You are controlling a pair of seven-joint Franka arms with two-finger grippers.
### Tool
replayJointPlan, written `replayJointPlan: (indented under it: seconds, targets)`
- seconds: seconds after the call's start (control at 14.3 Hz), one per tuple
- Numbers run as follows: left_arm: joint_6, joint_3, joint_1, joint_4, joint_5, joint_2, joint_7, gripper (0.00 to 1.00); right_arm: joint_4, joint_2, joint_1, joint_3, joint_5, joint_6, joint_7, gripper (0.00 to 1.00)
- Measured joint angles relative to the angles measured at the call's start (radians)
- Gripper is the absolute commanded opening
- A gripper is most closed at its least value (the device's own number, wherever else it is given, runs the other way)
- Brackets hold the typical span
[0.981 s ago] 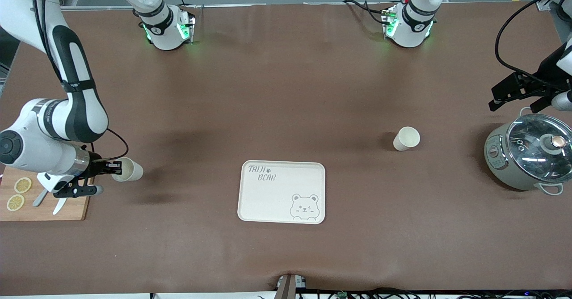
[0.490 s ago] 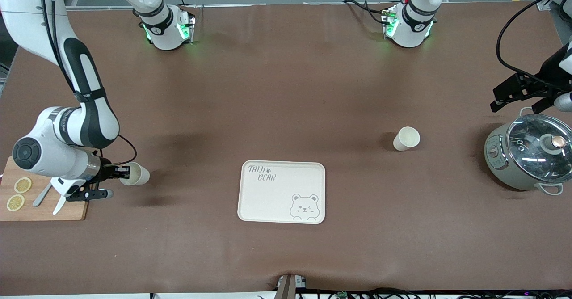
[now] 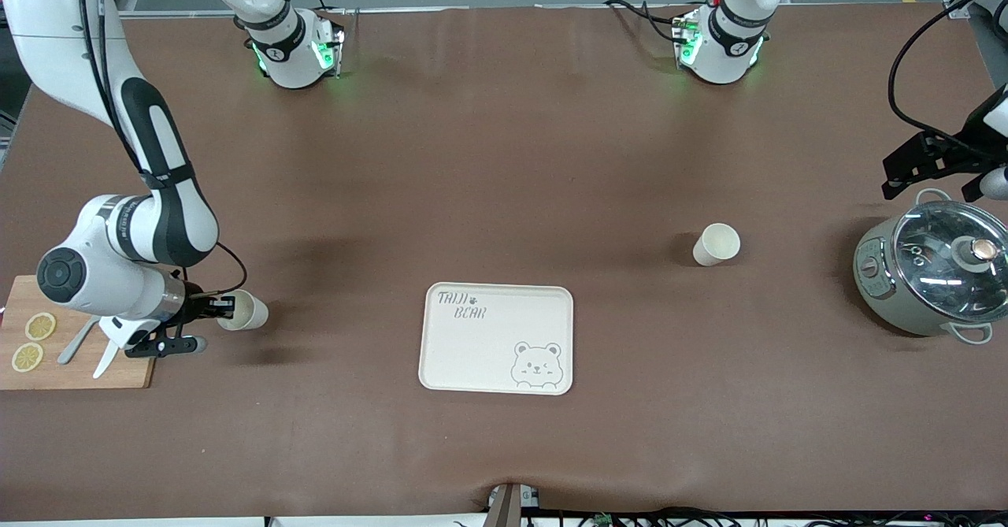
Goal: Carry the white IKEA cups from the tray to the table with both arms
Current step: 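Lower the cup onto the table beside the cutting board with the right gripper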
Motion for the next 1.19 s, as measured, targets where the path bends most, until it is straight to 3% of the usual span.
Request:
replayJointPlan:
  seconds: [0.35, 0.49, 0.7, 1.05, 1.12, 1.19]
  targets:
    - [-0.061, -0.003, 0.0, 0.0, 0.0, 0.004, 0.0, 1.0, -0.011, 0.026, 0.003, 0.001, 0.0, 0.06, 0.0, 0.01]
    - [-0.095, -0.003, 0.0, 0.0, 0.0, 0.004, 0.0, 1.0, -0.022, 0.026, 0.01, 0.0, 0.0, 0.078, 0.0, 0.05]
    - [-0.126, -0.004, -0.001, 0.008, 0.0, 0.004, 0.0, 1.0, -0.022, 0.026, 0.012, 0.001, 0.0, 0.079, 0.0, 0.2]
    - [-0.148, -0.007, -0.007, 0.025, 0.0, 0.012, 0.0, 1.0, -0.023, 0.027, 0.012, 0.0, 0.0, 0.079, 0.001, 0.71]
    - [-0.148, -0.007, -0.008, 0.026, 0.0, 0.015, 0.0, 1.0, -0.023, 0.027, 0.012, 0.0, 0.0, 0.079, 0.001, 0.99]
    - [-0.148, -0.007, -0.007, 0.026, 0.0, 0.017, 0.0, 1.0, -0.023, 0.027, 0.012, 0.0, 0.0, 0.079, 0.001, 1.0]
